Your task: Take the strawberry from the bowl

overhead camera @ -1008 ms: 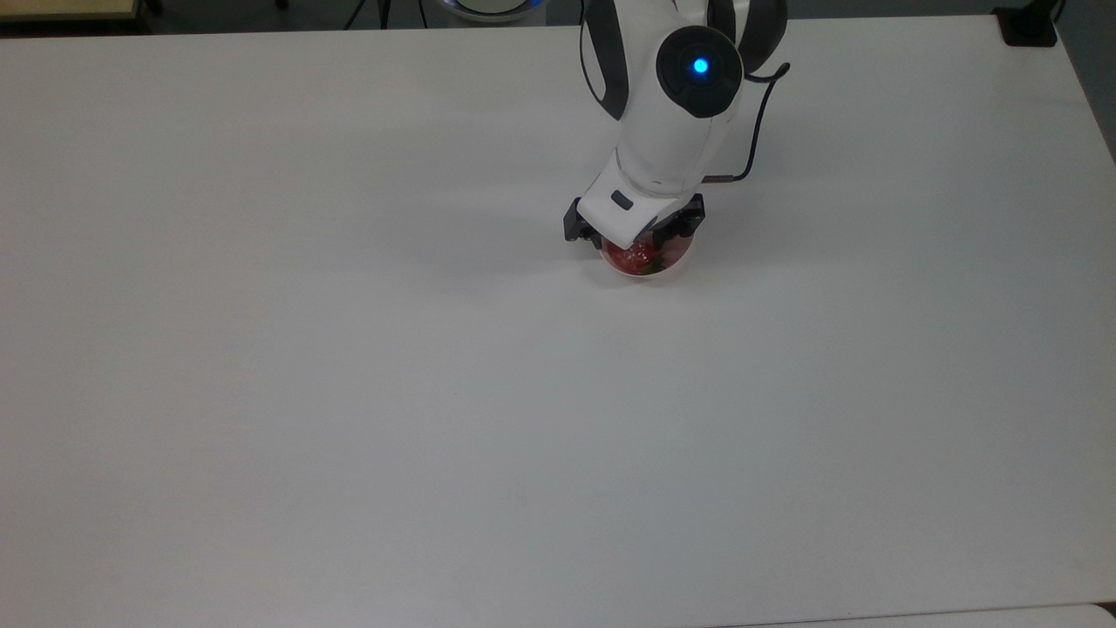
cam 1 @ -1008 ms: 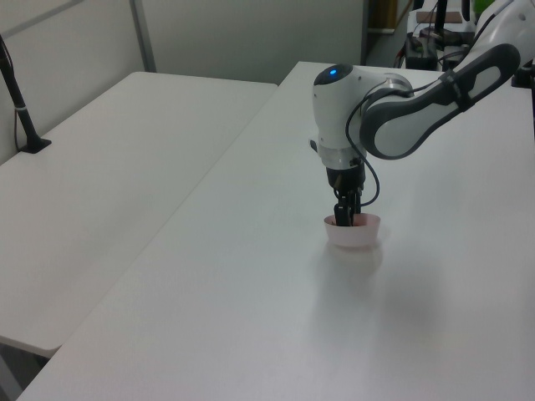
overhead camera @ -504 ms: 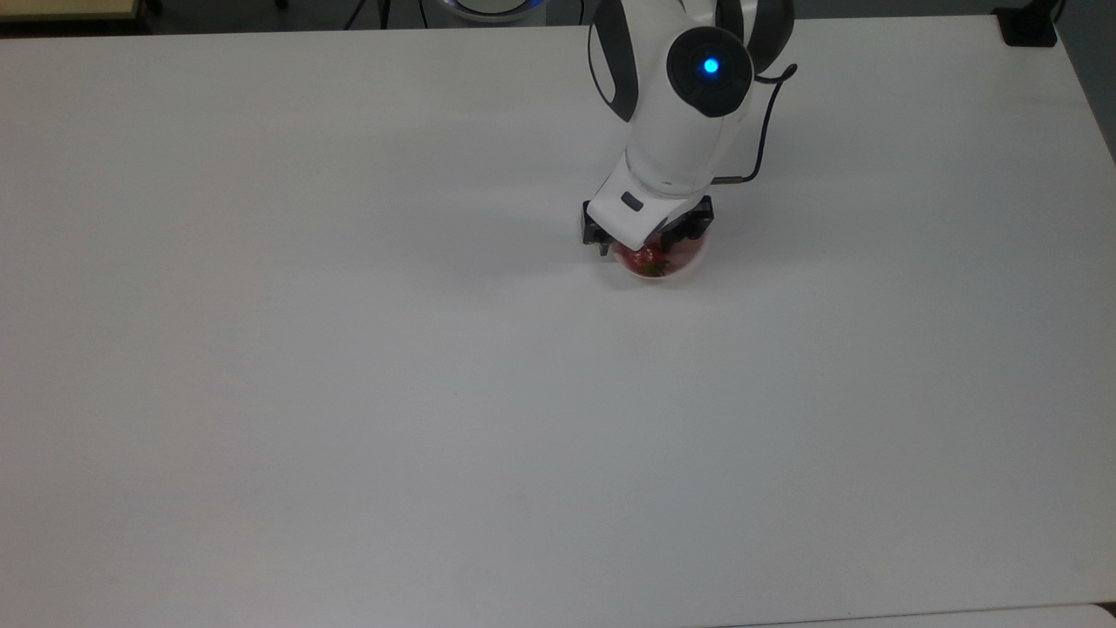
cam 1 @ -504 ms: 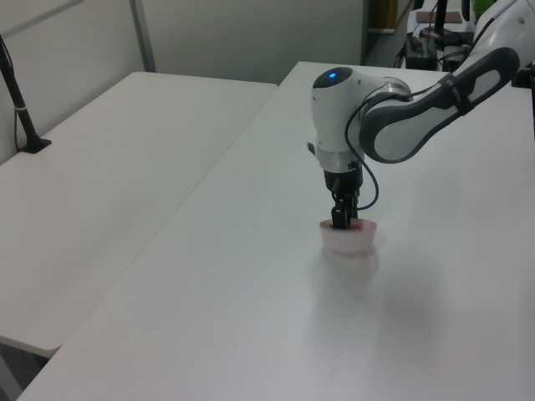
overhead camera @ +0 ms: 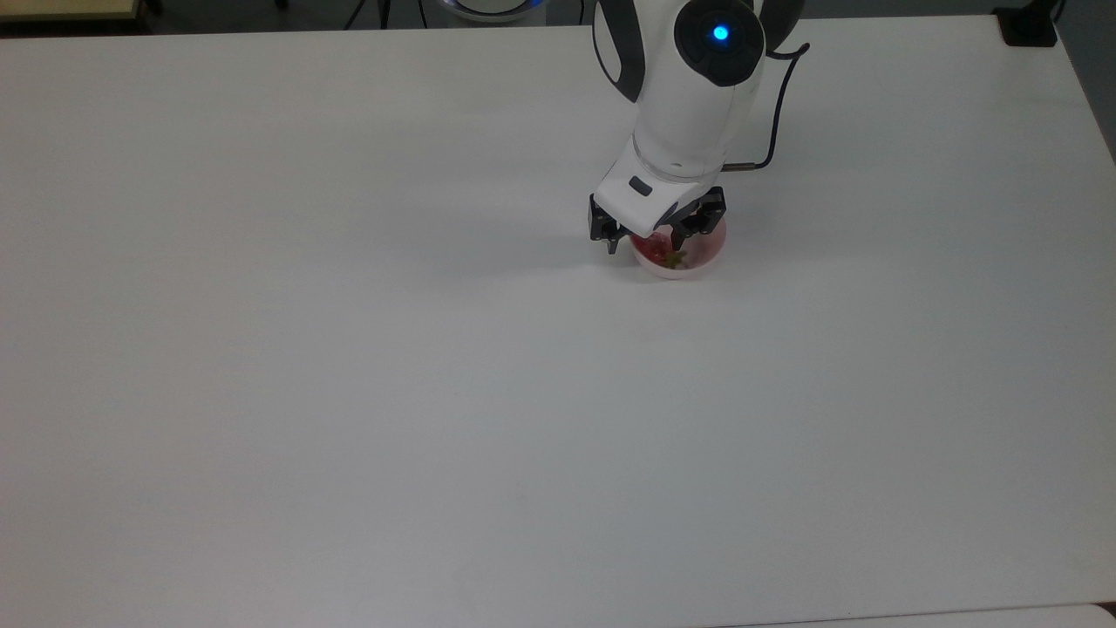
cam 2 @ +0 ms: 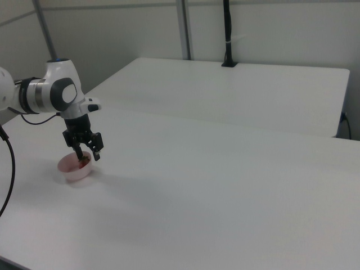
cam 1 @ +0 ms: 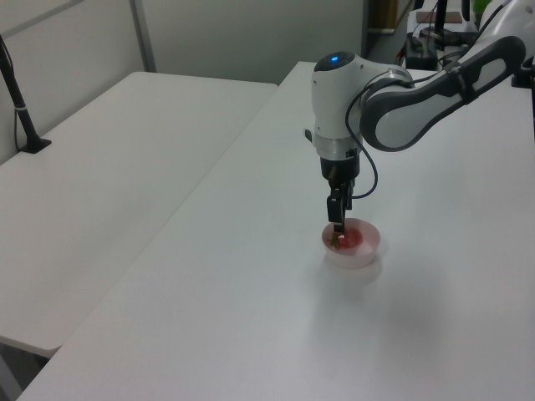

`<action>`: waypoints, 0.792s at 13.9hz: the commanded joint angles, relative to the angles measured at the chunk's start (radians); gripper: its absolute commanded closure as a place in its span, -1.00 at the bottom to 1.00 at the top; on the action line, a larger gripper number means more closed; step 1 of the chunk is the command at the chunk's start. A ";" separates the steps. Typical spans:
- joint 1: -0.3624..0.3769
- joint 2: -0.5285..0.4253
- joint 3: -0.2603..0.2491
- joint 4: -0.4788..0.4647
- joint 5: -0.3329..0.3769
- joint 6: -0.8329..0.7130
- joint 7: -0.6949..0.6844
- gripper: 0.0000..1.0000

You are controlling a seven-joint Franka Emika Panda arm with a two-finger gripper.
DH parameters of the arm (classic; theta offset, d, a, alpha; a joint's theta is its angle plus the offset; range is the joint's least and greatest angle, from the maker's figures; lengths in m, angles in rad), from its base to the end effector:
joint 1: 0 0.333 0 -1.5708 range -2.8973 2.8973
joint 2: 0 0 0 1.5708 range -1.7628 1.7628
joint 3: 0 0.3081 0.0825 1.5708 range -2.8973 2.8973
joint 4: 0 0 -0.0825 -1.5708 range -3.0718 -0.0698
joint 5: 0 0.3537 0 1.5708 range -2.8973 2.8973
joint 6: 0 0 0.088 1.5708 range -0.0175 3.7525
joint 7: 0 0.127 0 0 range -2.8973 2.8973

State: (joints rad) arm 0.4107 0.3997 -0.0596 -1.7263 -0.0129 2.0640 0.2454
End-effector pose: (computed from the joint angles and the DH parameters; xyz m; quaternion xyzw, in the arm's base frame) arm 0.5814 0.2152 0.3366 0.9977 0.0580 -0.0243 0.0255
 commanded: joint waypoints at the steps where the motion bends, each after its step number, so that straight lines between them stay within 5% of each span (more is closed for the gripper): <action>1: 0.010 -0.025 0.009 -0.007 -0.001 -0.033 0.008 -0.58; 11: 0.014 -0.016 0.034 -0.009 -0.004 -0.035 -0.061 -0.54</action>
State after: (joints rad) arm 0.4140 0.3994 -0.0211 -1.7257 -0.0134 2.0587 0.2334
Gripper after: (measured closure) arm 0.220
